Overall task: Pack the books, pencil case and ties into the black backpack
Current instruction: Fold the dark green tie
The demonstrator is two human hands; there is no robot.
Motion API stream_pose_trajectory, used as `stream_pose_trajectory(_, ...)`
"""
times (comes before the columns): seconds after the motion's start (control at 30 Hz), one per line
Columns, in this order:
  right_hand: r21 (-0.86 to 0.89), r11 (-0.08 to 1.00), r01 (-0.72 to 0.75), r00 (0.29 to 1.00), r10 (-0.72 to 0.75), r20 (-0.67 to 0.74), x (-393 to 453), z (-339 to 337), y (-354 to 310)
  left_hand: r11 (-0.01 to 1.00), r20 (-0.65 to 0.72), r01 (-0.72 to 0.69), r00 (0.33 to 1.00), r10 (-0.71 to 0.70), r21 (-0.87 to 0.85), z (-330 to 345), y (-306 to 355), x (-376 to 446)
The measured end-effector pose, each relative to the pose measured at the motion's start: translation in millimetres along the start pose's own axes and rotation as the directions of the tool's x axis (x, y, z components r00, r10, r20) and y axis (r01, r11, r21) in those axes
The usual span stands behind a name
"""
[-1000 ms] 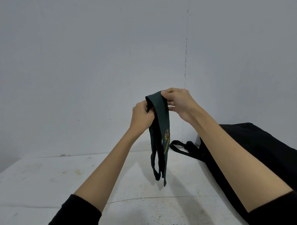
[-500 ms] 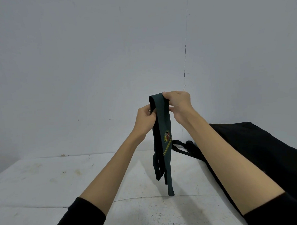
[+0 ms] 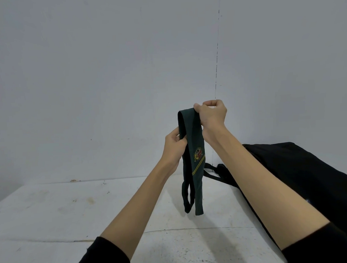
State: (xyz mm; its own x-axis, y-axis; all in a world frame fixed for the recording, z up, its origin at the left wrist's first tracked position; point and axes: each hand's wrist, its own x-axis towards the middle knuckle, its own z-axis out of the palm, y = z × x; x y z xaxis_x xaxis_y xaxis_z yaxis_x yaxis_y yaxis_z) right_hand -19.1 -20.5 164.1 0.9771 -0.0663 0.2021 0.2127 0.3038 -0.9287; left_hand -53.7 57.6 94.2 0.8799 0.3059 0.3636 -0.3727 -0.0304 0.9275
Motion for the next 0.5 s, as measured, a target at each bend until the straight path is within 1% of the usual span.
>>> stream_pose_trajectory(0.13,0.045,0.999,-0.007,1.000,0.008,-0.023,-2.4,0.4,-0.3,1.000,-0.003,0.003,1.000,-0.003,-0.027,4.2,-1.5,-0.7)
stream_pose_trajectory(0.23,0.052,0.999,-0.004,1.000,0.005,-0.029,-3.2,0.5,-0.7,0.997,0.020,0.012,1.000,-0.010,-0.071,5.1,-1.1,-1.8)
stream_pose_trajectory(0.4,0.062,0.998,0.021,0.998,-0.017,-0.053,-3.3,0.8,0.1,0.968,0.149,0.083,0.988,-0.048,-0.237,3.5,1.4,-2.9)
stream_pose_trajectory(0.43,0.066,0.998,0.024,0.998,-0.021,-0.057,-3.6,0.9,0.2,0.970,0.167,0.074,0.985,-0.035,-0.232,3.8,0.8,-2.9)
stream_pose_trajectory(0.5,0.069,0.997,0.031,0.998,-0.026,-0.060,-3.4,0.7,0.6,0.987,0.177,0.018,0.984,0.011,-0.162,3.2,-1.8,-2.3)
